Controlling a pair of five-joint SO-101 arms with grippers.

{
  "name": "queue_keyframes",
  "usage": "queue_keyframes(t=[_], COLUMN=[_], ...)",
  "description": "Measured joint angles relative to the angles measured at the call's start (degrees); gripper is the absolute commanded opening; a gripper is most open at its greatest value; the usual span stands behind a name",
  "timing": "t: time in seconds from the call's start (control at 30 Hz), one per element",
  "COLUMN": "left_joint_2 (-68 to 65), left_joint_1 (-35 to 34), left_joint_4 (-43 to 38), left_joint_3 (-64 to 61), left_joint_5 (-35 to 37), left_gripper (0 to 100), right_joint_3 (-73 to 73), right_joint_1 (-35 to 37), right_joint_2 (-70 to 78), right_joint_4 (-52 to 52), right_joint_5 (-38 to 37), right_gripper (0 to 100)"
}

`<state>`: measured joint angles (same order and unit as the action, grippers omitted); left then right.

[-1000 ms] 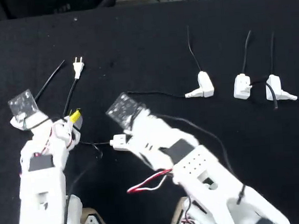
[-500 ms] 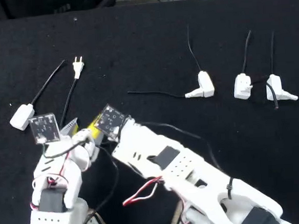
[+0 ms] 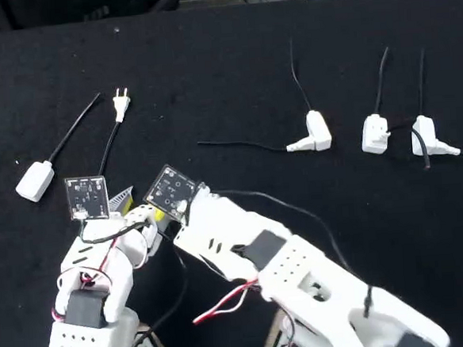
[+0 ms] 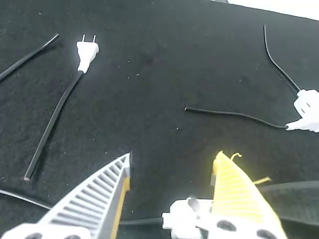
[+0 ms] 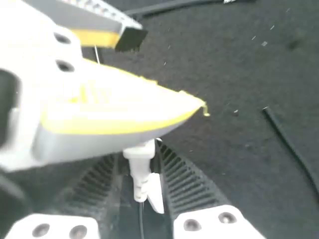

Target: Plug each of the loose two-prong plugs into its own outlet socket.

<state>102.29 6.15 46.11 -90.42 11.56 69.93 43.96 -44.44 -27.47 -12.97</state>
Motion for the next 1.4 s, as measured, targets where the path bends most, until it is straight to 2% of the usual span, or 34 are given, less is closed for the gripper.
queue_keyframes(t=[0.67, 1.03, 1.4], left_joint_2=[0.4, 0.4, 0.4], left_joint_1=[-0.2, -0.2, -0.2], left_joint_4=[-0.1, -0.1, -0.4], left_joint_3=[-0.6, -0.6, -0.6], left_joint_5=[0.0, 0.0, 0.0], left_gripper=[26, 26, 26], right_joint_3=[5.2, 5.7, 5.8], right_joint_1=[-0.4, -0.6, -0.6], right_joint_2=[-22.9, -23.6, -23.6], right_joint_4=[-9.5, -9.5, -8.5], right_joint_5=[0.0, 0.2, 3.5], right_gripper=[1.0, 1.0, 1.0])
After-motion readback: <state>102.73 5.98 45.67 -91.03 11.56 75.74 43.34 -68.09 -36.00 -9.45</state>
